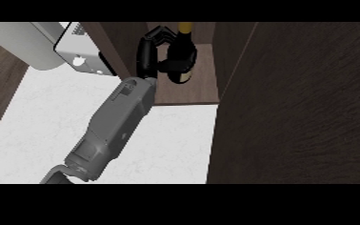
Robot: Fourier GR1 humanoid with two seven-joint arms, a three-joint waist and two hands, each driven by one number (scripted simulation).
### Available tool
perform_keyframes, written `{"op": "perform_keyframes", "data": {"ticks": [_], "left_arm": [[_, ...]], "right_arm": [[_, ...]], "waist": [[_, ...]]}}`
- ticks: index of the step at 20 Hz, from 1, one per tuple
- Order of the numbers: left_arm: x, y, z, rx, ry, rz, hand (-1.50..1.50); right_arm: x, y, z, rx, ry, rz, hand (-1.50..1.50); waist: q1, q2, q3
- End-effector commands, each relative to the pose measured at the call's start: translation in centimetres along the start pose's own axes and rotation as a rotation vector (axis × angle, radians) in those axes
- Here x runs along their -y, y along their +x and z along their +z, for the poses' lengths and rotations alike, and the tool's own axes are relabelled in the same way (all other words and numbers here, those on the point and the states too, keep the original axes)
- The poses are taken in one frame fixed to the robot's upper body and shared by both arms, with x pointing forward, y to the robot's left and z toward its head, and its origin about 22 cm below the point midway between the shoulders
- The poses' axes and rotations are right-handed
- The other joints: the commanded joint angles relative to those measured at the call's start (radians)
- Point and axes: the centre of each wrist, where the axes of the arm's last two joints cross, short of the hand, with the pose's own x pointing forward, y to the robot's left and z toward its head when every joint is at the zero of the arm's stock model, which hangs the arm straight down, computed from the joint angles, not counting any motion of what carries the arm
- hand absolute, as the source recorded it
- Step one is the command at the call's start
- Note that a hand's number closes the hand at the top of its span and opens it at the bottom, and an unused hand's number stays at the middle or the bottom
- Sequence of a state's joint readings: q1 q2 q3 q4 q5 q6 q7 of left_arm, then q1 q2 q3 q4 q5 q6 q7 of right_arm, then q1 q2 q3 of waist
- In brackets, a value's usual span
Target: Pick up the wine, place it into the cabinet and close the cabinet
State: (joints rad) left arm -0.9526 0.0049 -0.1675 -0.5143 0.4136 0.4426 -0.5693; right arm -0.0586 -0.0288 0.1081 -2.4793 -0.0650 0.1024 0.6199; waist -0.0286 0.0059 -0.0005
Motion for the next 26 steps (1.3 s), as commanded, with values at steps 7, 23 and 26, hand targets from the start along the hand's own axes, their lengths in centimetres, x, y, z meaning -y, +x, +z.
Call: {"op": "perform_keyframes", "data": {"ticks": [7, 23, 26], "left_arm": [[0.1, 0.3, -1.9, 0.052, 0.072, -0.051, 1.50], [-1.4, -1.2, -1.6, -0.050, 0.158, 0.111, 1.50], [-1.5, -1.2, -1.7, -0.058, 0.146, 0.103, 1.50]], "right_arm": [[-0.8, 1.0, 1.1, 0.031, 0.040, -0.019, -1.50], [-0.5, 1.6, 1.5, 0.047, 0.055, -0.039, -1.50], [-0.4, 0.5, 0.9, 0.032, 0.055, -0.033, -1.50]], "waist": [[-0.017, 0.007, 0.000], [-0.037, 0.015, 0.000], [-0.032, 0.015, 0.000]]}}
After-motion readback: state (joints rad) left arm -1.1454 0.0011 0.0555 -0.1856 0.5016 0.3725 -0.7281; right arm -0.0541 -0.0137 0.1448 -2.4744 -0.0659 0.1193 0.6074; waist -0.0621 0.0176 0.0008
